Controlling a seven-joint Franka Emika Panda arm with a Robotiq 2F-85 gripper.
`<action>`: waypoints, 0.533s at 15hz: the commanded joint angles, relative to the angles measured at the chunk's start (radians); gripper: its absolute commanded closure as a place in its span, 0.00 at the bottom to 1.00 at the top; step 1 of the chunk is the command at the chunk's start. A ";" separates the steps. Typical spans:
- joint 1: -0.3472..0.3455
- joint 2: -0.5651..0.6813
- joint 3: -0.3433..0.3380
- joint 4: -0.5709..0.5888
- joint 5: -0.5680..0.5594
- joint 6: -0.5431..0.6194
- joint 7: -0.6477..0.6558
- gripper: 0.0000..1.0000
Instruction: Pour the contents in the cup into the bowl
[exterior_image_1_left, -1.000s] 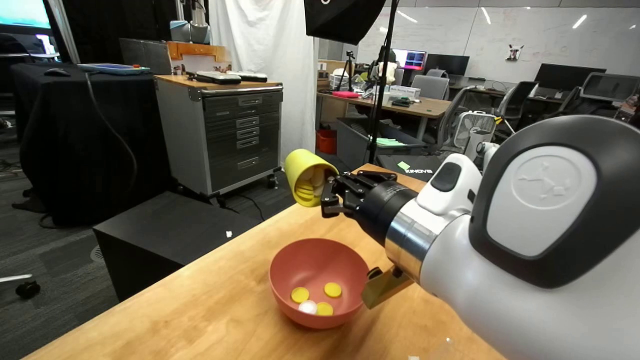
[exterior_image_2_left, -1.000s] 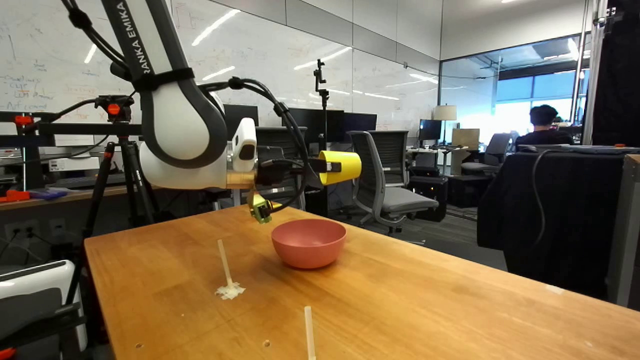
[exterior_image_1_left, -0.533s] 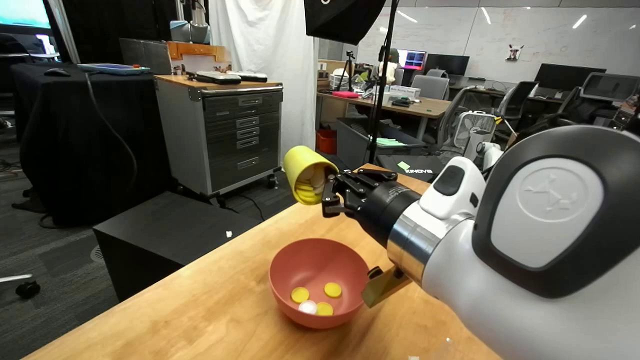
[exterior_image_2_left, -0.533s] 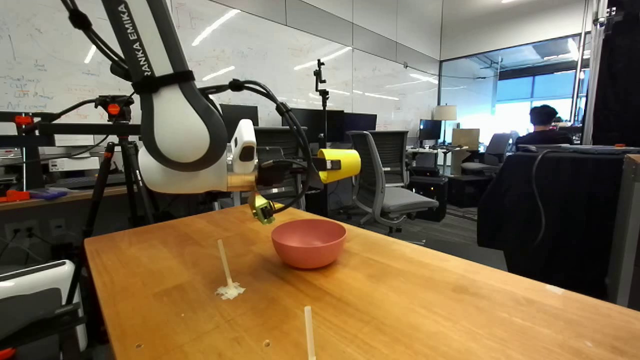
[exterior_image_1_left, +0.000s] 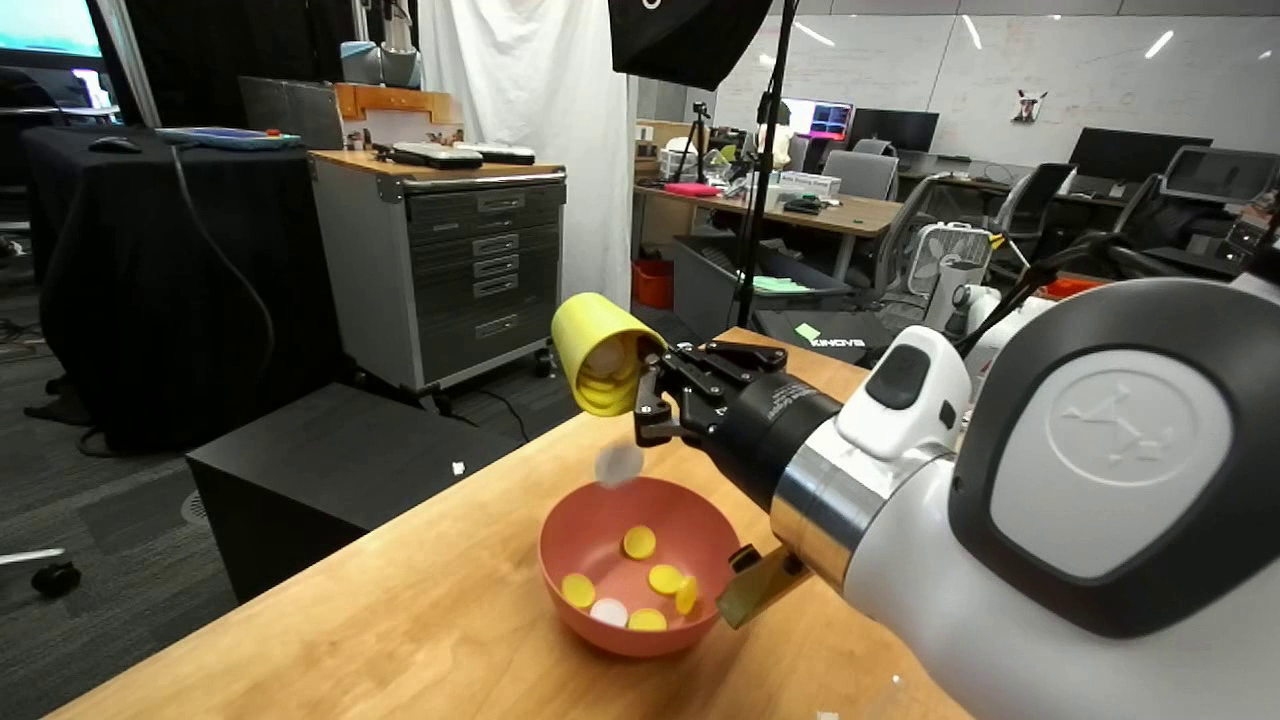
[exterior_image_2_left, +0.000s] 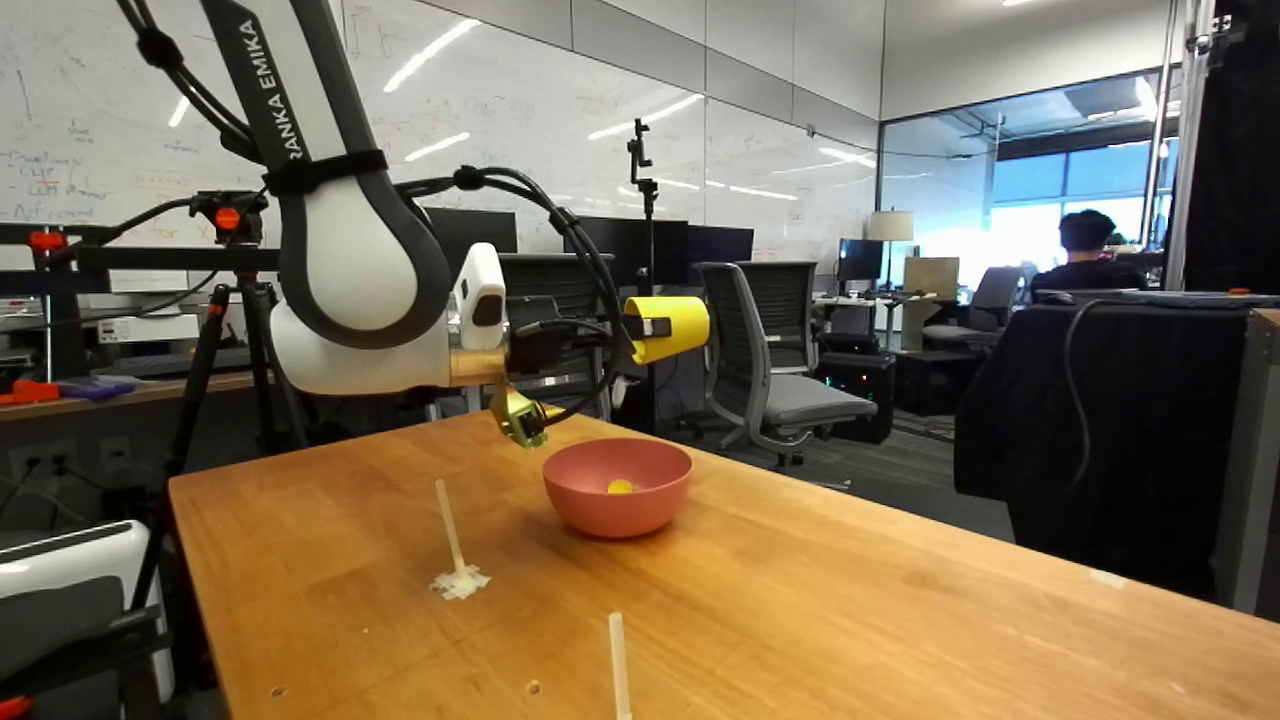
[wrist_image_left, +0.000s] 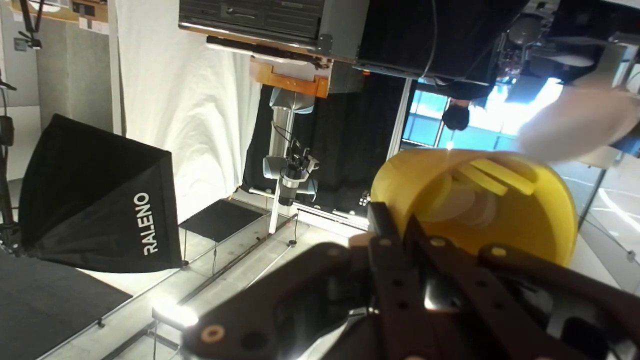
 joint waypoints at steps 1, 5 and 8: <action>0.056 -0.007 -0.039 -0.012 -0.005 -0.041 0.039 0.95; 0.091 -0.007 -0.067 -0.012 -0.005 -0.043 0.047 0.95; 0.117 -0.007 -0.091 -0.011 -0.005 -0.042 0.051 0.95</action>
